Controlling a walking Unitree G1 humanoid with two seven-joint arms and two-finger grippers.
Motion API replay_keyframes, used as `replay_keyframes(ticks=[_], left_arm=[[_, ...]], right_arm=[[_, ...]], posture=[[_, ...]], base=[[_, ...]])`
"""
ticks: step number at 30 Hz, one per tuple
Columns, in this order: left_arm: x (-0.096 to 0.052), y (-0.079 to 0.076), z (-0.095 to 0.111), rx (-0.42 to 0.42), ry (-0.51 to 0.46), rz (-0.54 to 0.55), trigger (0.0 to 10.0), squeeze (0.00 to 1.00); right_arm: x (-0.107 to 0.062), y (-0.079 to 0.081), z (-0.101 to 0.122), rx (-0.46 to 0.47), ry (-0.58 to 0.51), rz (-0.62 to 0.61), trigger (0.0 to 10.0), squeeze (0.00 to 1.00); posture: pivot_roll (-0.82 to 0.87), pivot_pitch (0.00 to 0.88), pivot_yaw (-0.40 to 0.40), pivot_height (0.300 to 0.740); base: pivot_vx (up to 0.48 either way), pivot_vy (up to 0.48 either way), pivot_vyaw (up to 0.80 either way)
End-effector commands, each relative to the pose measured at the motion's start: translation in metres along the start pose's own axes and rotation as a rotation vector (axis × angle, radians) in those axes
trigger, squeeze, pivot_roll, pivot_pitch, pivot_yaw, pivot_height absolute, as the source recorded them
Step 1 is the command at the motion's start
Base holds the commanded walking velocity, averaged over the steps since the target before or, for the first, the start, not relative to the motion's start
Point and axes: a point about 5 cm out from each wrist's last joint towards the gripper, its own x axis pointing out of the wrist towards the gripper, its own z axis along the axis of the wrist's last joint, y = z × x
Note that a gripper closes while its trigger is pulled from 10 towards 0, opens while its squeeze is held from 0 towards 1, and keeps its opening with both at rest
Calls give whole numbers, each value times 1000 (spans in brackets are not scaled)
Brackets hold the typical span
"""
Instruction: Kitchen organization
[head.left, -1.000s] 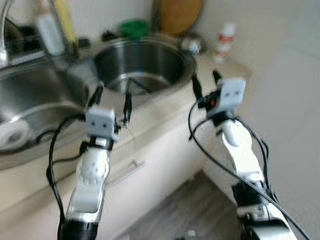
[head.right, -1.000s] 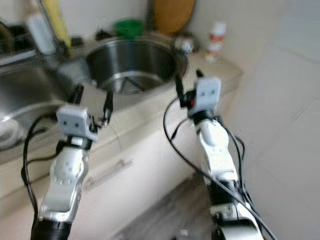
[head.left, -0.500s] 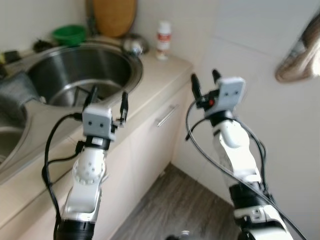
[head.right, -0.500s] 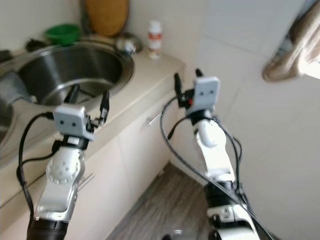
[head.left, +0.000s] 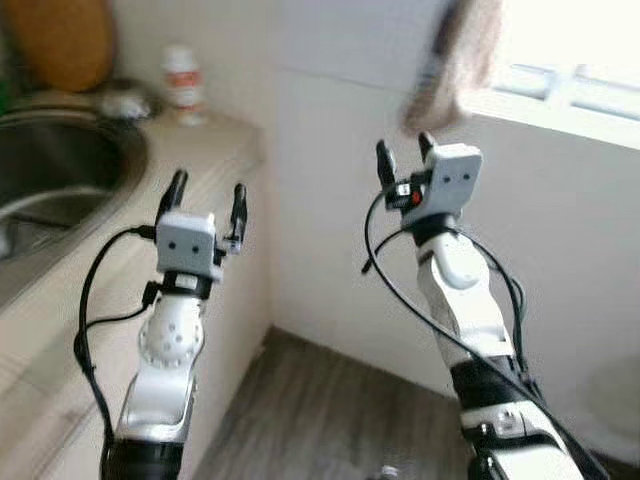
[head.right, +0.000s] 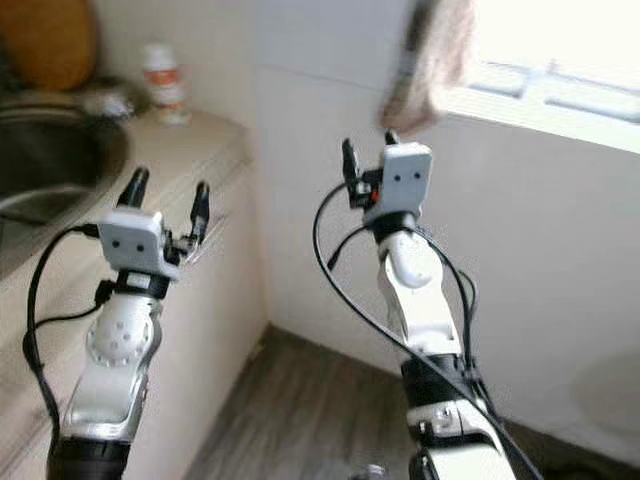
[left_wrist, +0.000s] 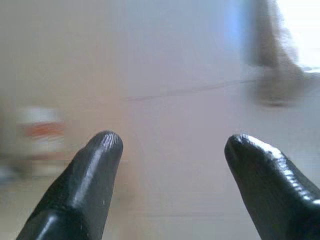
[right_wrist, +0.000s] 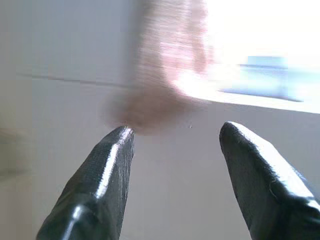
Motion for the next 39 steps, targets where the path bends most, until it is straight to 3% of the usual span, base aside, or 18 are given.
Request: replay_keyframes(ticks=[1, 14, 18, 27, 34, 39], left_arm=[[0, 5, 1, 14, 1, 6, 10000, 0], [0, 5, 0, 13, 2, 5, 10000, 0], [0, 5, 0, 14, 4, 4, 10000, 0], [0, 4, -2, 5, 21, 5, 10000, 0], [-1, 6, -6, -18, 44, 19, 10000, 0], [0, 6, -9, -37, 66, 21, 10000, 0]], right_arm=[[1, 4, 0, -32, 8, -1, 10000, 0], [1, 1, -4, -18, 31, -32, 10000, 0], [1, 0, -5, 3, 39, -43, 10000, 0], [2, -2, -7, -43, 56, -60, 10000, 0], [2, -8, -12, -21, 94, -105, 10000, 0], [1, -16, -19, 21, 140, -165, 10000, 0]], posture=[[-4, 0, -24, 740], [-4, 0, -24, 740], [-4, 0, -24, 740], [-5, 0, -24, 740], [-4, 0, -24, 740], [-4, 0, -23, 740]], base=[[0, -472, 0], [0, -473, 0], [0, -381, -800], [0, 0, -89], [0, 0, 0], [0, 288, -800]])
